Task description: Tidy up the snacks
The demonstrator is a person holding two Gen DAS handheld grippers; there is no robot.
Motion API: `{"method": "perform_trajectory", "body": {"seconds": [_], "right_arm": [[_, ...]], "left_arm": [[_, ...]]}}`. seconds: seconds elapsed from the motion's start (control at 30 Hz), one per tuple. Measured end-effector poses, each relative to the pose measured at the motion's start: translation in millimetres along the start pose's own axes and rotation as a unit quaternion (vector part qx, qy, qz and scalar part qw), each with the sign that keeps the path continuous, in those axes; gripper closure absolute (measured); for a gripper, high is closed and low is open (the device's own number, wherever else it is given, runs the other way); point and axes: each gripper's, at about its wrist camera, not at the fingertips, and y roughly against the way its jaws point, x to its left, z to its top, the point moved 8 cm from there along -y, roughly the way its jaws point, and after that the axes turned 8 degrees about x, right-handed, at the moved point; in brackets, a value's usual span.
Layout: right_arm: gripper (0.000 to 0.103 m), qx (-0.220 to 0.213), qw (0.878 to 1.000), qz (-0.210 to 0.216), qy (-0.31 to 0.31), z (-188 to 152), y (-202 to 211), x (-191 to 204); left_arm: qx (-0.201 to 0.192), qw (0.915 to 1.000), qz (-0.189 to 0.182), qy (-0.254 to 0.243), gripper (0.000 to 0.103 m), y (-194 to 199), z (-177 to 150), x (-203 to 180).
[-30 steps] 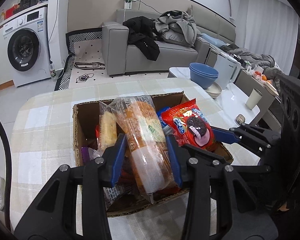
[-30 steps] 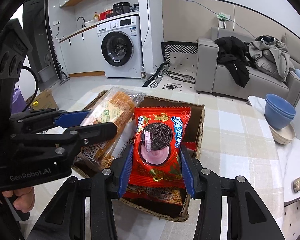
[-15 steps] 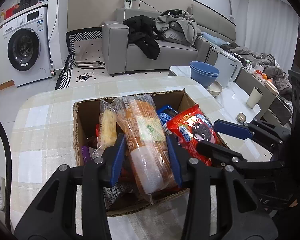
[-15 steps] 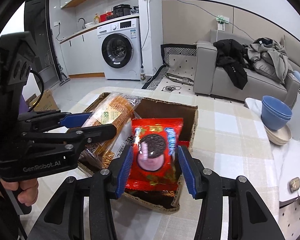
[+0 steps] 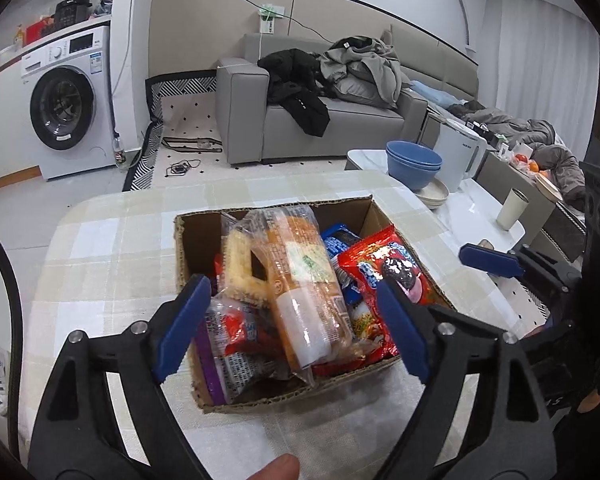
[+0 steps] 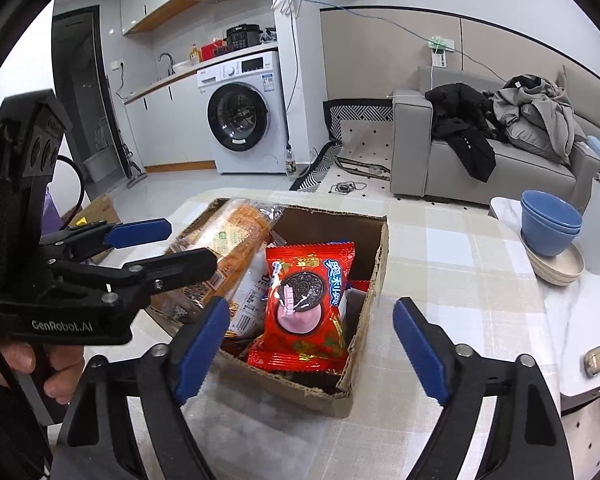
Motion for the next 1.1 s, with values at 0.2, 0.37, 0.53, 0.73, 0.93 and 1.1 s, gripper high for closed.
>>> {"method": "perform_trajectory", "body": {"seconds": [0.2,0.37,0.53,0.73,0.93,1.1], "right_arm": [[0.004,-0.025,1.0,0.014,-0.004,-2,17,5],[0.001,-0.048,0.999,0.025,-0.006,-4,31,11],[0.0,-0.061,0.998,0.028,-0.005,-6,39,17],[0.0,-0.071,0.997,0.035,-0.005,-11,46,21],[0.0,-0.089,0.995,0.04,-0.009,-22,55,23],[0.0,-0.098,0.994,0.044,-0.012,-37,58,22]], "left_arm": [[-0.028,0.9995,0.012,0.002,0.001,33,-10,12],[-0.039,0.9988,0.029,0.002,0.001,58,-23,20],[-0.05,0.9981,0.037,0.005,0.001,81,-34,25],[-0.068,0.9964,0.05,0.006,0.001,105,-46,29],[-0.086,0.9946,0.058,0.004,0.001,128,-66,34],[-0.101,0.9931,0.06,0.007,0.001,142,-88,40]]}}
